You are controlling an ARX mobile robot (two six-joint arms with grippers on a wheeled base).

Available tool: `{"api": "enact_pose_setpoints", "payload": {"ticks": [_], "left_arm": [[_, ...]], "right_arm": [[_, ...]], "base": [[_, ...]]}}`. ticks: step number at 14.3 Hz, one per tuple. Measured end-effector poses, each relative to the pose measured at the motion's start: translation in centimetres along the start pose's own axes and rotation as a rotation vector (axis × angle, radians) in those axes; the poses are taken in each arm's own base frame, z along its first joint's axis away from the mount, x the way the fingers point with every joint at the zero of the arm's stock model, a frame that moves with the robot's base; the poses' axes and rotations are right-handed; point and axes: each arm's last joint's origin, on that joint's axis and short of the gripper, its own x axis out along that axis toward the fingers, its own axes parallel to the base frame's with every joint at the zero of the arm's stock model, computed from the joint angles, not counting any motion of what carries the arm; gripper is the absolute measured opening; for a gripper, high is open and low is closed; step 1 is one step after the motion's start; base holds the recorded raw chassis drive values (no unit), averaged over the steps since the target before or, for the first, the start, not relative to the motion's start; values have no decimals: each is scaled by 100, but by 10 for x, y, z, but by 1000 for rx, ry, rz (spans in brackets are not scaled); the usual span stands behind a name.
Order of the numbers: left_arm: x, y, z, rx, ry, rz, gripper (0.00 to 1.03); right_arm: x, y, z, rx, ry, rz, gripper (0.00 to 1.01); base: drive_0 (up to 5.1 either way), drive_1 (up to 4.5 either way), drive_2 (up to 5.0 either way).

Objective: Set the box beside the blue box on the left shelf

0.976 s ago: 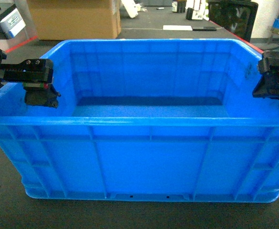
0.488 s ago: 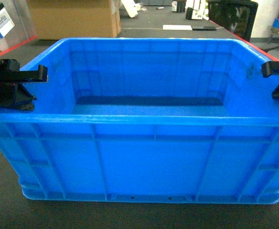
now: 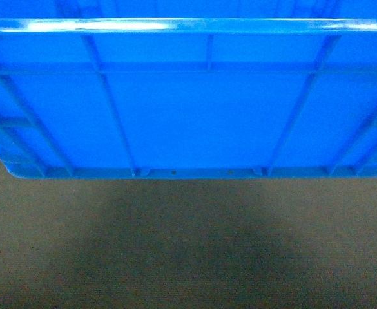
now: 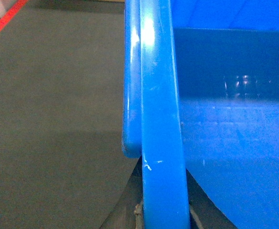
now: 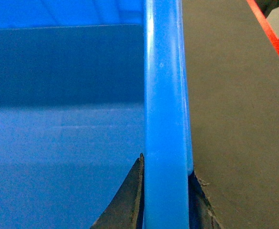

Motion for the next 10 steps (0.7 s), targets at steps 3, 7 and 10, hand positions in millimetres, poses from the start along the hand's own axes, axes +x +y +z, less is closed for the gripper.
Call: {"api": "enact_pose_setpoints", "payload": {"ticks": [3, 7, 10], "left_arm": [[-1, 0, 0, -1, -2, -2, 7], [-1, -1, 0, 1, -2, 0, 7], [-1, -1, 0, 1, -3, -2, 7]], "right_arm": [[-2, 1, -1, -7, -1, -9, 19], [-2, 1, -1, -8, -2, -9, 18], [-2, 1, -1, -8, -1, -11, 18]], "base": [[0, 0, 0], [-112, -112, -112], [-199, -199, -199]]}}
